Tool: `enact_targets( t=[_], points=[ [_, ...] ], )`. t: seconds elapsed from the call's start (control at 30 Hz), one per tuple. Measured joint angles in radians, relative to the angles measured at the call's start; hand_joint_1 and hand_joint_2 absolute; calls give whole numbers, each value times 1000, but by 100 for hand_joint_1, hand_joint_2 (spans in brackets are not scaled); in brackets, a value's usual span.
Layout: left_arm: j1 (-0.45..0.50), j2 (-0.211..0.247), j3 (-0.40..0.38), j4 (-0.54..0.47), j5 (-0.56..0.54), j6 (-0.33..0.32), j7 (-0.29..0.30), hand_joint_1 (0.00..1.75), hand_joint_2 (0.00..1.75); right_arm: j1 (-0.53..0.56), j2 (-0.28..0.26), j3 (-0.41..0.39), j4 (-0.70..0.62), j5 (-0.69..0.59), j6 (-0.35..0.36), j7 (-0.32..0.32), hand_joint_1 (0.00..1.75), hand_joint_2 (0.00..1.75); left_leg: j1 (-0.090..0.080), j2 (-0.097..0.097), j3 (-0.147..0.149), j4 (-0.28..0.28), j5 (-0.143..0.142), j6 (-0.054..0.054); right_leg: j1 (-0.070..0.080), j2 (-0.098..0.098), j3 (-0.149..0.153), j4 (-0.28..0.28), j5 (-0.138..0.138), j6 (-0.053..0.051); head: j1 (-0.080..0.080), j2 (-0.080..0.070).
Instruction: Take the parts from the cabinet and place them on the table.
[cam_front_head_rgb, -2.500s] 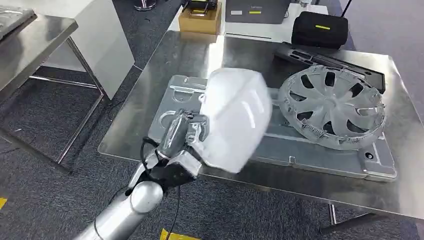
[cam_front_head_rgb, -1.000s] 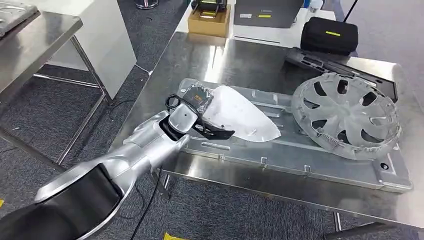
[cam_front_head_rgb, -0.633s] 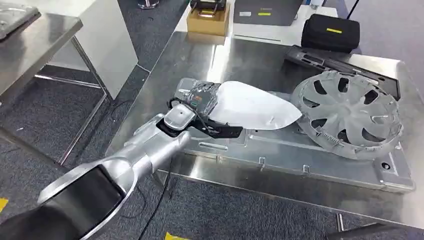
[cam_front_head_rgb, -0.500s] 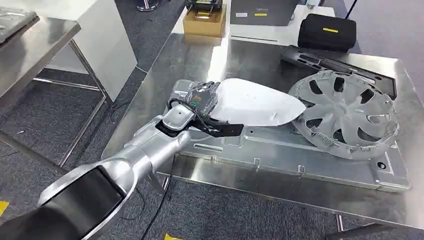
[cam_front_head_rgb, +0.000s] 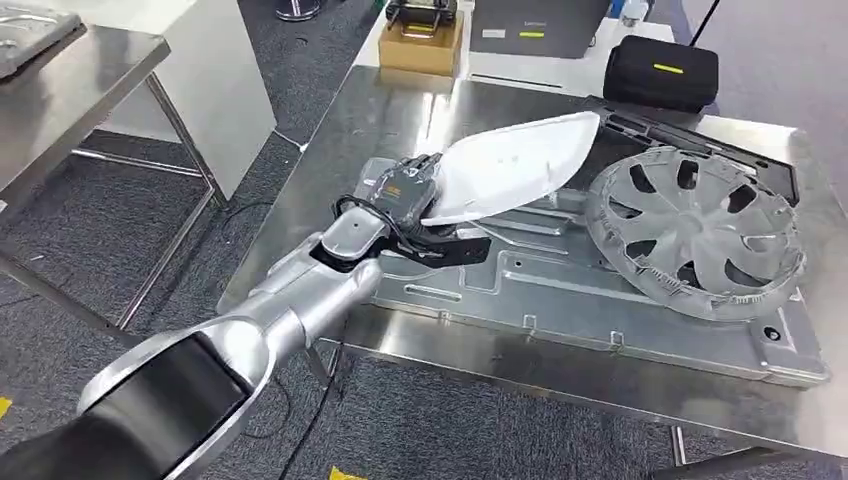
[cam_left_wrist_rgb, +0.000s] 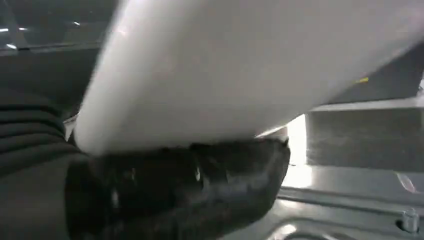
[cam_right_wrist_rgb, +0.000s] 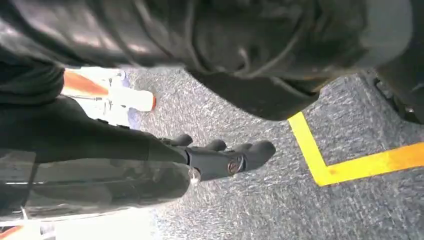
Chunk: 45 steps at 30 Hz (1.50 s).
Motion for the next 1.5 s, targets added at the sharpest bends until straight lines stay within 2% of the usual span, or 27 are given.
enact_targets(
  t=[0.1,0.13,0.17,0.2,0.23,0.27,0.3,0.33,0.4,0.43,0.47,0.5,0.57,0.63,0.7,0.77,0.8,0.9,0.97,1.0,1.1,1.13,1.2,1.27,1.3,1.43,1.5],
  points=[
    [1,-3,0,-1,-1,-5,-6,0,0,0,-3,0,2,0,-3,0,0,0,-6,0,-20,0,11,5,-3,0,-71,209,-114,9,0,0],
    [3,-3,0,-1,-6,-5,-6,0,0,1,-3,0,2,0,-4,0,0,0,-7,0,-27,0,17,5,-3,-1,-73,231,-112,11,0,0],
    [4,-3,0,-1,-18,-4,-12,0,0,1,-3,0,2,1,-4,-1,0,0,-8,0,-34,0,22,4,-3,-1,-51,207,-91,11,0,0],
    [3,-3,0,-1,-29,-3,-15,0,0,2,-4,0,3,2,-4,-1,0,0,-8,0,-40,0,27,3,-3,-1,-4,138,-53,9,0,0],
    [3,-3,-1,-4,-38,-2,-19,0,0,1,-5,0,3,3,-4,-2,0,0,-8,-1,-45,1,32,0,-3,-1,53,51,-18,5,0,0],
    [3,-3,-2,-8,-42,-2,-22,0,0,-1,-5,0,3,5,-4,-3,0,0,-8,-1,-46,2,38,-5,-3,-1,115,-44,-6,1,0,0],
    [2,-3,-2,-13,-45,-2,-23,0,0,-2,-5,0,3,6,-4,-4,0,0,-12,-2,-51,2,42,-10,1,0,134,-81,-23,-3,0,0],
    [1,-3,-3,-13,-48,-2,-25,0,0,-2,-6,0,3,7,-4,-5,0,0,-11,-2,-49,2,48,-17,8,2,122,-70,-5,-8,-2,0],
    [0,-2,-11,-17,-73,3,-29,0,0,-2,-9,0,4,9,-4,-5,0,0,-9,-1,-49,-3,59,-28,11,2,119,-79,-6,-18,0,0],
    [-1,-1,-18,-17,-92,6,-25,0,0,-1,-10,0,5,10,-4,-6,0,0,-11,-3,-51,-4,64,-34,5,1,117,-86,3,-28,0,0],
    [-2,0,-25,-17,-105,8,-22,0,0,-1,-10,0,6,11,-3,-8,0,0,-8,-3,-60,11,48,-39,2,-4,116,-90,12,-35,1,0],
    [-4,1,-33,-18,-116,9,-19,0,0,-1,-10,0,6,11,-2,-8,0,0,-8,-2,-76,49,5,-43,2,-3,110,-91,19,-42,0,0],
    [-5,3,-51,-18,-159,11,2,0,0,-1,-10,0,7,13,1,-9,0,0,-6,-2,-129,199,-88,-49,4,-4,96,-90,27,-48,-1,0],
    [-6,10,-85,-18,-243,21,41,0,0,1,-10,0,8,15,4,-9,0,0,-6,-2,-161,305,-124,-51,7,-5,82,-85,33,-49,-1,0],
    [-12,21,-144,-18,-365,35,90,0,0,1,-10,0,8,17,8,-9,0,0,-6,-2,-117,253,-83,-47,9,-5,76,-82,34,-48,-1,0],
    [-27,31,-209,-18,-461,40,117,0,0,0,-10,0,8,21,10,-10,0,0,-11,-2,-3,68,-9,-31,12,-5,77,-78,33,-47,0,0],
    [-33,36,-228,-18,-476,38,121,0,0,0,-10,0,8,22,10,-10,0,0,-15,-2,24,29,-31,-22,13,-5,72,-77,34,-45,1,0],
    [-41,45,-283,-18,-514,6,127,0,0,-2,-8,0,8,25,10,-13,0,0,-21,-2,28,0,-29,-18,10,-6,66,-79,41,-32,-1,0],
    [-42,47,-306,-19,-534,-8,137,0,0,-2,-7,0,8,27,10,-17,0,0,-8,0,40,-25,-18,-6,10,-5,66,-73,30,-21,0,0],
    [-46,48,-311,-19,-540,-15,141,0,0,-2,-7,0,8,27,10,-19,0,0,-7,-1,41,-29,-15,-1,11,-3,52,-42,8,-15,2,0],
    [-49,49,-326,-19,-559,-40,150,0,0,-1,-7,0,8,28,11,-21,0,0,-7,0,40,-29,-15,1,-1,-2,-55,167,-81,-2,2,0],
    [-47,50,-329,-19,-559,-47,152,0,0,0,-7,0,8,28,11,-21,0,0,-6,0,40,-28,-16,0,-5,-3,-81,210,-84,3,2,0],
    [-46,53,-330,-19,-562,-60,158,0,0,1,-7,0,8,28,11,-23,0,0,-2,-1,40,-23,-19,-5,-15,-3,-66,158,-22,12,2,0],
    [-47,54,-331,-19,-570,-75,163,0,0,1,-8,-1,8,28,11,-23,0,0,5,-3,40,-7,-31,-17,-26,-5,12,-13,75,22,2,0],
    [-48,55,-331,-19,-573,-82,167,0,0,1,-6,-1,10,28,12,-24,0,0,5,-4,34,-2,-35,-23,-24,-2,26,-38,56,25,3,0],
    [-48,61,-331,-18,-586,-119,184,0,0,1,-5,-2,10,27,12,-26,0,0,1,-4,23,5,-34,-42,-13,4,21,-54,58,-6,2,0],
    [-50,65,-331,-18,-588,-146,200,0,0,2,-5,-2,11,27,12,-27,0,0,6,-3,10,35,-62,-51,-14,2,24,-63,64,-23,2,0]
  ],
)
